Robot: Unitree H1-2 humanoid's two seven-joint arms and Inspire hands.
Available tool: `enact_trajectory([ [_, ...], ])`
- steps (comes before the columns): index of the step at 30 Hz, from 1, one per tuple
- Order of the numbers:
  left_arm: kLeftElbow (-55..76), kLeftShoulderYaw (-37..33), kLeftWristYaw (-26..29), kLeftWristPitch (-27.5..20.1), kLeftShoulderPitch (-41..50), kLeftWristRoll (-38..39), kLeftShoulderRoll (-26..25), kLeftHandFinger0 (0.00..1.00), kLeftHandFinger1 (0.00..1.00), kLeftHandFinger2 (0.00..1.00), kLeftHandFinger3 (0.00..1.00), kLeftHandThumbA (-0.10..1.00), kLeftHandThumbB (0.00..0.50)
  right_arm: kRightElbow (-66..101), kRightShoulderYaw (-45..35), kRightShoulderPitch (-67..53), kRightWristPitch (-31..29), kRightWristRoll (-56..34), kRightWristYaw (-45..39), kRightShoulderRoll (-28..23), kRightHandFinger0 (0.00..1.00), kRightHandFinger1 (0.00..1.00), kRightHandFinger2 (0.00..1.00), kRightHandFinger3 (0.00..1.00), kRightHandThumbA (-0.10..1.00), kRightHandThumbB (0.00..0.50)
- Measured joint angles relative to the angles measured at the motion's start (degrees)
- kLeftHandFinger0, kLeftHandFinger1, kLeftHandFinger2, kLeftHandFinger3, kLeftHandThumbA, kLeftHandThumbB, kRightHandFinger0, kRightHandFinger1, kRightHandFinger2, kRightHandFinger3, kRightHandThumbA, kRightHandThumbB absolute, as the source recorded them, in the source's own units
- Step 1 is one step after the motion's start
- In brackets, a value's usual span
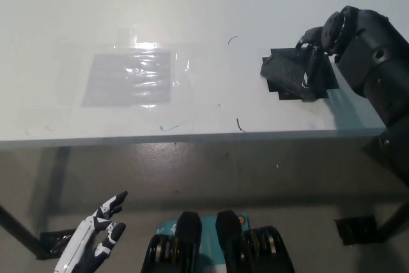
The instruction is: A whiteboard eraser is kept on the black marked spot on the table infront of the robot and the robot uses its right hand to swipe it back and forth on the table twice to clean it
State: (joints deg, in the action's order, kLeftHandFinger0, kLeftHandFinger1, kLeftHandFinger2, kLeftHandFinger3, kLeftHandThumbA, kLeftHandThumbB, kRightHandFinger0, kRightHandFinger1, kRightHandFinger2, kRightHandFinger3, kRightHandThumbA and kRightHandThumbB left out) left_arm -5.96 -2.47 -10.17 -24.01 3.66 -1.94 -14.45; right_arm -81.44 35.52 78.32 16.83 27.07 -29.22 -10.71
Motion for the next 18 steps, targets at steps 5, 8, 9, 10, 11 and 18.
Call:
enact_trajectory([
  [5,0.0,0.0,0.0,0.0,0.0,-0.1,0.0,1.0,1.0,1.0,1.0,0.85,0.464,0.0,0.0,-0.8,0.2,0.5,0.5,0.7,1.0,1.0,1.0,1.0,1.0,0.412],
  [8,0.0,0.0,0.0,-0.1,0.0,-0.1,0.0,1.0,1.0,1.0,1.0,0.85,0.464,0.0,0.5,-1.8,0.9,1.2,3.5,1.4,0.54,0.69,0.83,1.0,0.38,0.303],
  [9,-0.1,-0.1,0.0,-0.1,0.0,-0.1,0.1,1.0,1.0,1.0,1.0,0.85,0.464,0.0,0.6,-2.6,1.1,1.4,4.8,1.6,0.48,0.64,0.78,1.0,0.35,0.308],
  [10,-0.1,-0.1,0.0,0.0,0.0,-0.1,0.1,1.0,1.0,1.0,1.0,0.86,0.472,0.0,0.6,-3.0,1.3,1.5,5.7,1.8,0.04,0.09,0.29,1.0,0.04,0.223],
  [11,-0.1,-0.1,0.0,0.0,0.0,-0.1,0.1,1.0,1.0,1.0,1.0,0.85,0.473,0.1,0.6,-3.9,1.4,1.6,7.4,2.0,0.0,0.0,0.18,1.0,-0.02,0.206],
  [18,-0.2,-0.1,0.0,0.0,0.0,-0.1,0.2,1.0,1.0,1.0,1.0,0.86,0.476,0.3,0.4,-4.9,1.6,2.1,15.7,2.4,0.0,0.02,0.19,1.0,-0.08,0.197],
])
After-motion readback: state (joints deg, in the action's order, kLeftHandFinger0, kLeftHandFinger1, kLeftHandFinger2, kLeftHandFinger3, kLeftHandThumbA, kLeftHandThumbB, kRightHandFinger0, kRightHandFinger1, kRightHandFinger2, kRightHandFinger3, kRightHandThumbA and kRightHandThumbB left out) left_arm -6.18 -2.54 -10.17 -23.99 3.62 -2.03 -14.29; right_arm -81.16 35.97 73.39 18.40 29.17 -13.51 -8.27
